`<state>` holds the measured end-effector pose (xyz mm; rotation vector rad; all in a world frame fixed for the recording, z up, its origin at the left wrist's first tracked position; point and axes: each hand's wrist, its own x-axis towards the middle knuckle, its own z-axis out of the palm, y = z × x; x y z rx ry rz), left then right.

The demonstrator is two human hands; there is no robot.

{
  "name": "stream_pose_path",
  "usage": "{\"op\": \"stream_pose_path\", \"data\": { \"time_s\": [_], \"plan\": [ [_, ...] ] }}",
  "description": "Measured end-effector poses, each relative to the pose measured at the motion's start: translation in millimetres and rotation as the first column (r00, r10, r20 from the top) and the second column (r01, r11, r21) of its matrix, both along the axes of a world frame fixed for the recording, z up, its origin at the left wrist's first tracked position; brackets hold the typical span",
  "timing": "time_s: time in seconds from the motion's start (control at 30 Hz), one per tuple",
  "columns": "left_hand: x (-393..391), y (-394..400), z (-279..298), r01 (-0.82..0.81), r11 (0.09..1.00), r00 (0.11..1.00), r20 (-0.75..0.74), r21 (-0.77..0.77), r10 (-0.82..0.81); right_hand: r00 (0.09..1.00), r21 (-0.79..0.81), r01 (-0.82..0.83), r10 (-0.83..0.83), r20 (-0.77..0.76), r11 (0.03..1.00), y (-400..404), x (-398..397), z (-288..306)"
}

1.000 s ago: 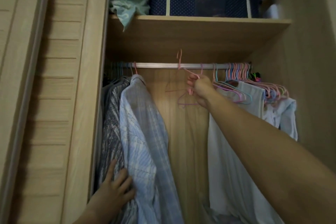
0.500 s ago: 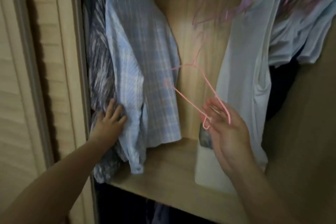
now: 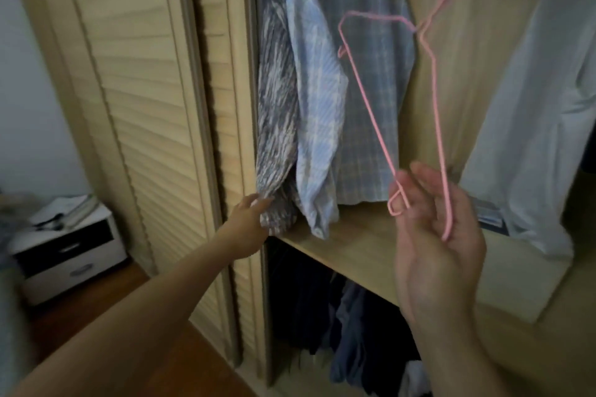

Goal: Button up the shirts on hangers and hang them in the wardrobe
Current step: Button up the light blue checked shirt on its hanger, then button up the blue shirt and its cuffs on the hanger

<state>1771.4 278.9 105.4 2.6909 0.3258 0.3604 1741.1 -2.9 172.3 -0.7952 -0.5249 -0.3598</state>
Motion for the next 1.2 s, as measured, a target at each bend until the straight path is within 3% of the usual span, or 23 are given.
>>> {"op": "stream_pose_path", "data": {
  "time_s": [0.1,0.17,0.23,0.33,0.43,0.53,0.6,0.77,0.87,0.93,0.97,1.03,1.1,1.13,1.2],
  "plan": [
    [-69.0,18.9,10.3,-0.094,0.963,0.986,0.110,-0.253,0.125,0.970,-0.009,-0.228,0.228,0.090,0.974,52.2,-38.4,10.2],
    [-132.2,40.2,4.5,-0.136,0.904,0.972,0.121,-0.406,0.201,0.875,-0.041,-0.480,0.481,0.054,0.877,97.8,-73.2,-0.8],
    [-208.5,68.8,-21.1,-0.188,0.841,0.958,0.095,-0.508,0.272,0.704,-0.081,-0.710,0.701,-0.115,0.700,151.1,-117.3,-29.5],
    [-342.9,107.1,-91.8,-0.356,0.711,0.891,0.010,-0.606,0.454,0.363,0.031,-0.895,0.768,-0.527,0.444,225.6,-200.9,-107.8],
    [-496.9,112.2,-187.7,-0.637,0.366,0.697,-0.305,-0.678,0.649,0.067,0.169,-0.928,0.595,-0.801,0.331,261.0,-301.9,-212.1],
    [-634.5,82.8,-273.2,-0.776,-0.017,0.455,-0.578,-0.631,0.678,-0.115,0.240,-0.932,0.404,-0.908,0.273,262.2,-385.7,-298.2],
    [-702.1,56.9,-307.9,-0.786,-0.168,0.380,-0.678,-0.596,0.629,-0.180,0.255,-0.937,0.298,-0.938,0.237,263.1,-426.4,-332.6],
    [-804.5,39.2,-329.0,-0.709,-0.373,0.269,-0.718,-0.598,0.642,-0.208,0.240,-0.954,0.177,-0.962,0.182,302.8,-482.1,-370.3],
    [-845.6,48.8,-334.4,-0.659,-0.436,0.124,-0.661,-0.613,0.740,-0.208,0.257,-0.945,0.234,-0.950,0.204,344.4,-487.1,-384.3],
    [-858.3,45.9,-335.9,-0.647,-0.462,0.073,-0.653,-0.606,0.754,-0.163,0.190,-0.960,0.139,-0.977,0.207,365.6,-479.3,-409.4],
    [-861.5,42.4,-336.9,-0.645,-0.477,0.070,-0.668,-0.597,0.741,-0.081,0.085,-0.986,0.032,-0.996,0.141,371.7,-474.6,-428.1],
    [-862.9,30.7,-334.7,-0.637,-0.506,0.091,-0.709,-0.581,0.699,0.266,-0.236,-0.959,-0.218,-0.939,-0.157,373.6,-468.8,-462.8],
    [-866.5,19.6,-332.2,-0.609,-0.534,0.096,-0.723,-0.586,0.684,0.559,-0.402,-0.796,-0.297,-0.774,-0.453,370.9,-471.5,-483.1],
    [-868.3,16.1,-327.5,-0.605,-0.537,0.109,-0.729,-0.588,0.676,0.616,-0.408,-0.740,-0.295,-0.730,-0.535,368.9,-475.5,-485.3],
    [-877.5,16.9,-318.3,-0.583,-0.559,0.118,-0.743,-0.589,0.659,0.581,-0.348,-0.746,-0.299,-0.757,-0.568,370.6,-491.8,-474.5]
  ]
}}
